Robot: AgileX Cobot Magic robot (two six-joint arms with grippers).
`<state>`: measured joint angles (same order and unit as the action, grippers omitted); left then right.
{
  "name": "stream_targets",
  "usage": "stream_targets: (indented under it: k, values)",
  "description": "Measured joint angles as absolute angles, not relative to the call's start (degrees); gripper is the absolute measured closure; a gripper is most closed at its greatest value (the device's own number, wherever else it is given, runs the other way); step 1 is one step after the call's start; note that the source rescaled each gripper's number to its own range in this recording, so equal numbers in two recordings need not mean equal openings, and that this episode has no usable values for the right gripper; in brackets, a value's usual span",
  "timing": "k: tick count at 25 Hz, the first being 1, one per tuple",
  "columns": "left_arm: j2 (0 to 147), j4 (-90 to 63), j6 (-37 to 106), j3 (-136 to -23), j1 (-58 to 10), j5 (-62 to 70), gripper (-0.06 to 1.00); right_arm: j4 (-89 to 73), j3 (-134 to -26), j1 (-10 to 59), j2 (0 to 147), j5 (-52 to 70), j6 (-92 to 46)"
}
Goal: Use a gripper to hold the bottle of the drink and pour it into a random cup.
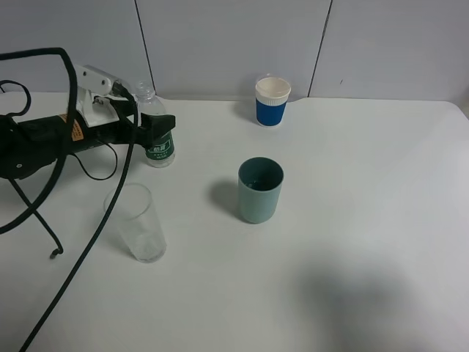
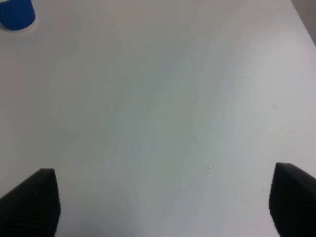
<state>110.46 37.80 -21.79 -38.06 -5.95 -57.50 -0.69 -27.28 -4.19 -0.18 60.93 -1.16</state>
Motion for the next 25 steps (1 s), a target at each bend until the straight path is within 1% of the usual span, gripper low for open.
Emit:
stream_targets:
  k: [8, 11, 19, 25]
  values:
    - [100.1, 35.1, -21.3, -29.6, -5.9, -50.9, -0.05, -0.7, -27.3, -4.2, -0.2, 60.9, -1.2]
    - [96.0, 33.4, -21.1, -28.3, -5.9, -45.3, -0.05, -0.7, -27.3, -4.2, -0.2, 60.9, -1.2]
    - [80.5, 26.1, -20.9, -28.0, -5.9, -25.3, -0.05, -0.7, -27.3, -4.2, -0.2, 60.9, -1.2]
    - [67.9, 23.4, -20.2, -32.3, -5.9, -2.3, -0.05, -0.7, -27.3, -4.2, -0.2, 60.9, -1.2]
